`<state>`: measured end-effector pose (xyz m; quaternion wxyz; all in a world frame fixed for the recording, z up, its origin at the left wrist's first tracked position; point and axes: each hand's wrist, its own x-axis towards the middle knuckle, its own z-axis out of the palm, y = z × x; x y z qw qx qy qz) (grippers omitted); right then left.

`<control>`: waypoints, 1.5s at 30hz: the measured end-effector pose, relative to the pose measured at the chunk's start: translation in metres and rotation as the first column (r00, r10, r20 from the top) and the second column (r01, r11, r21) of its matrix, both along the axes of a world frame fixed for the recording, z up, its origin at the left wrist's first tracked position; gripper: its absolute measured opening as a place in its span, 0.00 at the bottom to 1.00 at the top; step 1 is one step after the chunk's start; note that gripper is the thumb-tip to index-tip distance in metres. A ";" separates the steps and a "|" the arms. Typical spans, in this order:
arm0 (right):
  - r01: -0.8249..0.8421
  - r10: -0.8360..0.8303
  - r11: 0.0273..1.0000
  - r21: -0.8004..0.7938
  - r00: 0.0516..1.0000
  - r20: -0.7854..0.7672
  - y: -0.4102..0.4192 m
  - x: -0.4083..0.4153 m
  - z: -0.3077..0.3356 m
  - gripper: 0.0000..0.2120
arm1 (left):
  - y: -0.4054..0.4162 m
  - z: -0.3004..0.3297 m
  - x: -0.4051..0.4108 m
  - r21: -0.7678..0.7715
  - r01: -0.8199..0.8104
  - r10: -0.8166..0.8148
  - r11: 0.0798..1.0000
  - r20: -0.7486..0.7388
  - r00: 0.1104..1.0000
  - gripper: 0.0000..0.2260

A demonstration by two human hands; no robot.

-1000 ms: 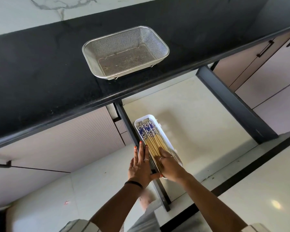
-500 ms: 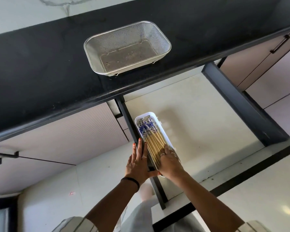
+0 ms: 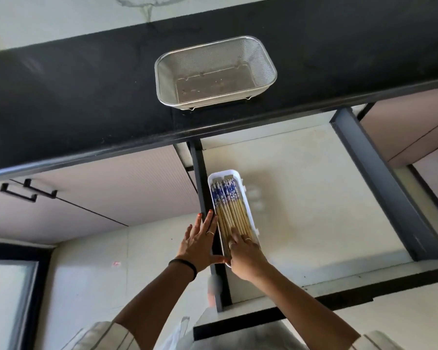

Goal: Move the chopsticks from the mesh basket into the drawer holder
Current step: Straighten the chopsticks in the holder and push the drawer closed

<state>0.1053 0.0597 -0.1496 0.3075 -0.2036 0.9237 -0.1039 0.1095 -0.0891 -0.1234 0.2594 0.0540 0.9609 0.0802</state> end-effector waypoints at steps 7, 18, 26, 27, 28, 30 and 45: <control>-0.095 0.098 0.992 -0.087 0.995 0.036 0.007 -0.010 0.001 0.36 | 0.009 0.003 0.012 -0.024 -0.059 0.059 0.998 0.004 0.998 0.47; 0.104 -0.077 0.987 -0.119 0.974 0.214 -0.002 -0.015 0.007 0.33 | 0.031 -0.001 0.019 -0.094 -0.161 0.168 0.982 0.067 0.984 0.50; 0.215 -0.183 0.965 -0.148 0.962 0.203 -0.002 -0.009 0.006 0.32 | 0.031 -0.001 0.023 -0.104 -0.172 0.179 0.980 0.061 0.982 0.48; 0.234 -0.203 0.959 -0.159 0.961 0.187 0.000 -0.011 0.006 0.32 | 0.031 -0.001 0.023 -0.104 -0.173 0.180 0.979 0.060 0.982 0.48; 0.243 -0.210 0.956 -0.164 0.959 0.192 0.001 -0.013 0.007 0.32 | 0.031 -0.002 0.023 -0.106 -0.172 0.179 0.979 0.060 0.982 0.48; 0.284 -0.239 0.944 -0.165 0.939 0.247 0.003 -0.017 0.008 0.35 | 0.031 -0.002 0.023 -0.113 -0.166 0.174 0.980 0.064 0.983 0.48; 0.365 -0.315 0.918 -0.154 0.909 0.272 -0.001 -0.022 0.015 0.31 | 0.029 0.002 0.020 -0.065 -0.180 0.185 0.982 0.090 0.979 0.45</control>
